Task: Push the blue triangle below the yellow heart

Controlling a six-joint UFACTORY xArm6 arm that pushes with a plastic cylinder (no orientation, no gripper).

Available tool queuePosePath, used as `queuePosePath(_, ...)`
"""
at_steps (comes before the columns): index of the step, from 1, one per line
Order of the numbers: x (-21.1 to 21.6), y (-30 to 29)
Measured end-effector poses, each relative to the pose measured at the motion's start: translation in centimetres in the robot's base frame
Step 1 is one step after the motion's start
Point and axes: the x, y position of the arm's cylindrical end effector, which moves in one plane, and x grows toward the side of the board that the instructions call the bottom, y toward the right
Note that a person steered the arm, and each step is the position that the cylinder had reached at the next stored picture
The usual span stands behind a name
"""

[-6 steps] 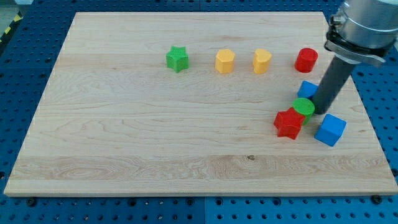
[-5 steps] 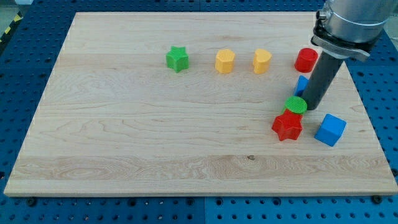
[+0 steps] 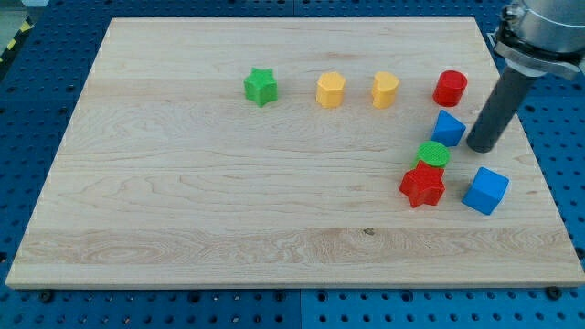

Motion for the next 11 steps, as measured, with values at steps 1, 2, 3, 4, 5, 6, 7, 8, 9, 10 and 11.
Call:
queuePosePath(1, -0.2, -2.2)
queuePosePath(2, -0.2, -2.5)
queuePosePath(3, -0.7, -2.5)
queuePosePath(4, -1.5, -2.5)
queuePosePath(5, -3.0, -1.9)
queuePosePath(6, -4.2, -1.6)
queuePosePath(7, -4.2, -2.5)
queuePosePath(8, -4.2, -5.5)
queuePosePath(9, -4.2, -7.7)
queuePosePath(10, -4.2, -7.6)
queuePosePath(11, -2.9, -4.6)
